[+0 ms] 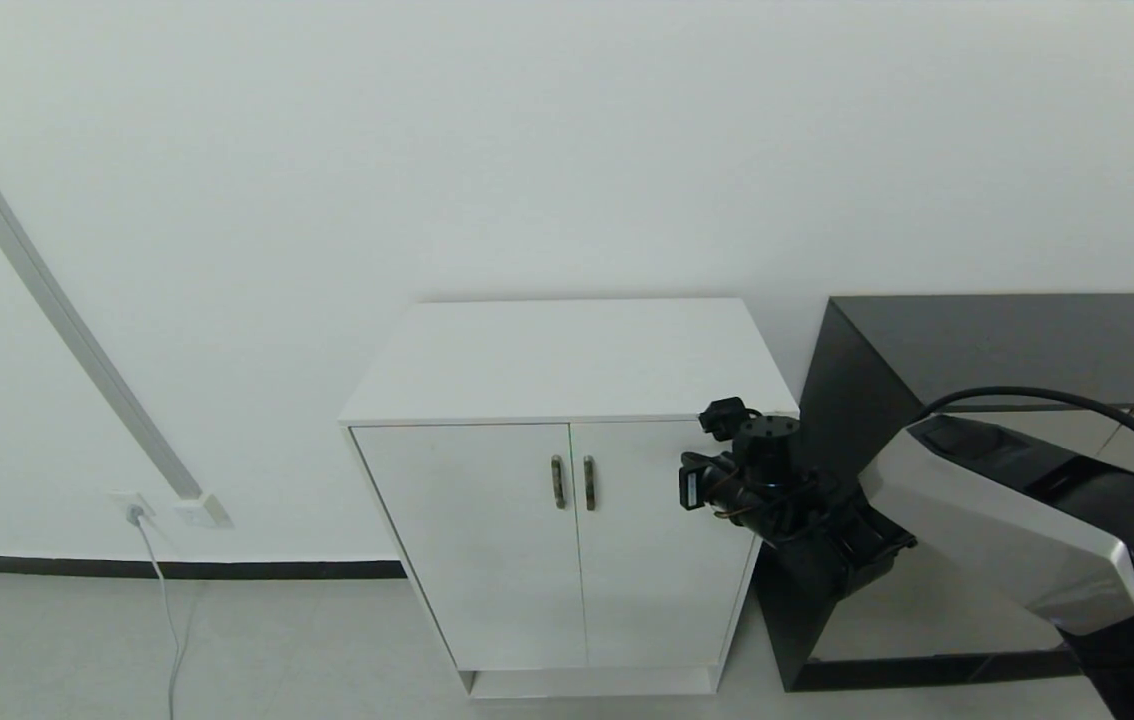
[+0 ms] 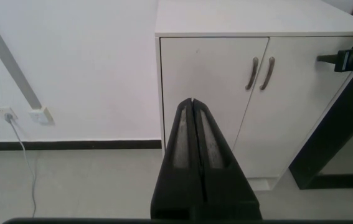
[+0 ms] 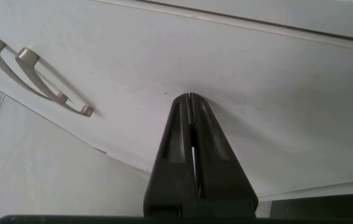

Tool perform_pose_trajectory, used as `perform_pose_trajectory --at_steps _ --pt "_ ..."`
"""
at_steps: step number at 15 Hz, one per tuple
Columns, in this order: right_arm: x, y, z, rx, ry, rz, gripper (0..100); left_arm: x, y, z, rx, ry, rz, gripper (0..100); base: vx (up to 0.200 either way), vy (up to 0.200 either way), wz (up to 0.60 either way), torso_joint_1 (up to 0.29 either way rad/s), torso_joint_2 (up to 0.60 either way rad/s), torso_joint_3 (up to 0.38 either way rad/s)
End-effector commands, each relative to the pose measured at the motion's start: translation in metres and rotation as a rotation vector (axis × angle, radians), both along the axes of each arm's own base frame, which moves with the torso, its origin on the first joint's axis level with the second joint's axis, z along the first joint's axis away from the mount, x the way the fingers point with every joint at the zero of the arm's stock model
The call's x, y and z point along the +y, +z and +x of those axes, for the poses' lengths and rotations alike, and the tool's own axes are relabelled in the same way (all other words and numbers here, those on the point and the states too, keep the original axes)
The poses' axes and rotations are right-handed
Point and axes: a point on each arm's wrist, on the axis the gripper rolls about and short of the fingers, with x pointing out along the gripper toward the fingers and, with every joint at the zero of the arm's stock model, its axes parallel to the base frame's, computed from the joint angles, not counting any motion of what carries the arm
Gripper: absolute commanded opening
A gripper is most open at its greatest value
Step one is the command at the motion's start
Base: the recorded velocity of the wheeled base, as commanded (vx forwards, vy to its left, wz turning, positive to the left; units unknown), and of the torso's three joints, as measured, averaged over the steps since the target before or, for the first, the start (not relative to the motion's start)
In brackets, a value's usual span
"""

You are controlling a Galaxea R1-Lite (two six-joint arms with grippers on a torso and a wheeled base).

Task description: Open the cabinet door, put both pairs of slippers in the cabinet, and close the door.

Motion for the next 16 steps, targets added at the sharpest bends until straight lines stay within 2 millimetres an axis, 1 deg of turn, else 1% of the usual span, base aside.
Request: perform_pose_trajectory --at_steps 1,11,13,14,16 --pt "-0.001 0.0 0.001 -0.001 -0.003 0.001 0 0.0 0.0 0.0 0.002 0.0 0.0 0 0.0 0.0 0.0 0.0 0.0 0.0" --pt "-0.002 -0.002 0.003 -0.003 -0.006 0.002 0 0.0 0.0 0.0 0.002 0.0 0.0 0 0.0 0.0 0.0 0.0 0.0 0.0" --pt "-0.007 0.007 -0.009 -0.012 -0.005 0.007 0 0.0 0.0 0.0 0.002 0.0 -0.002 0 0.0 0.0 0.0 0.0 0.0 0.0" --pt "-0.01 0.014 -0.015 -0.027 -0.006 0.014 0 0.0 0.0 0.0 0.002 0.0 -0.002 0 0.0 0.0 0.0 0.0 0.0 0.0" --pt "-0.022 0.03 -0.032 -0.054 -0.069 0.014 0 0.0 0.0 0.0 0.002 0.0 -0.003 0 0.0 0.0 0.0 0.0 0.0 0.0"
